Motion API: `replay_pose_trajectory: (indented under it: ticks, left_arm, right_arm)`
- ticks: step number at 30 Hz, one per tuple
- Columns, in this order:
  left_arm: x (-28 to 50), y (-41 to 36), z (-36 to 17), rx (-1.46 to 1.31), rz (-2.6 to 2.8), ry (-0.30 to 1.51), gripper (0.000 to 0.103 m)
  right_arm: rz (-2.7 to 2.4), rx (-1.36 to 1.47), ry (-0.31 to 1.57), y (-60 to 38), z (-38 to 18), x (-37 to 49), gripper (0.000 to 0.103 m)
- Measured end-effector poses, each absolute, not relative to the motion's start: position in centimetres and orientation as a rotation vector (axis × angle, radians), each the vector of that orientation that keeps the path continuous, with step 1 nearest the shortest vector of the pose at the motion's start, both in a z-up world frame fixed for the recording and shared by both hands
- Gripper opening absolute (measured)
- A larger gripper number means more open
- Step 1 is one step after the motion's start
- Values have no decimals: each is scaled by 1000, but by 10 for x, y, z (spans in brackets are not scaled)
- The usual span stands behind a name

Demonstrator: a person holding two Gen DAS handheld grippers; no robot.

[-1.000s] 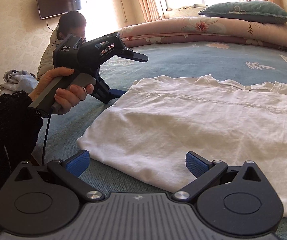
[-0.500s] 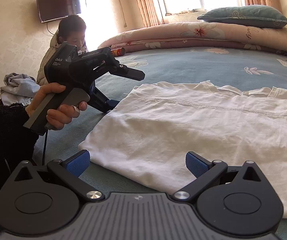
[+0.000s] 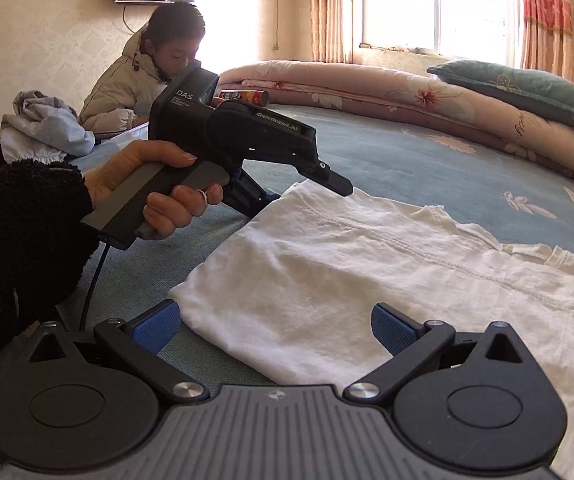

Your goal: Fold clothes

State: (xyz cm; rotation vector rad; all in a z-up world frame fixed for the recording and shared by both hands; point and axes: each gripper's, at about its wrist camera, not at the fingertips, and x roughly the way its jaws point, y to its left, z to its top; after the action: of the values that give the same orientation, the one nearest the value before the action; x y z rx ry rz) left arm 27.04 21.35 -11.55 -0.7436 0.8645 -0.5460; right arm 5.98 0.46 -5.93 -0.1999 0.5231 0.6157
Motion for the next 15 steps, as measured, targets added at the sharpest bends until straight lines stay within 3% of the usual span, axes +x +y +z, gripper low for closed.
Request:
replay_pose_trajectory:
  ticks: [3, 5, 9, 15]
  left_arm:
    - [271, 218, -121, -762, -522, 879, 14]
    - [271, 217, -121, -752, -507, 884, 13]
    - [272, 213, -115, -743, -490, 881, 12]
    - [271, 212, -101, -784, -533, 835, 11]
  right_arm:
    - [634, -256, 524, 18, -62, 58, 103]
    - [628, -302, 529, 27, -64, 59, 100]
    - [618, -444, 517, 49, -69, 58, 78]
    - [594, -665, 436, 83, -79, 42, 73]
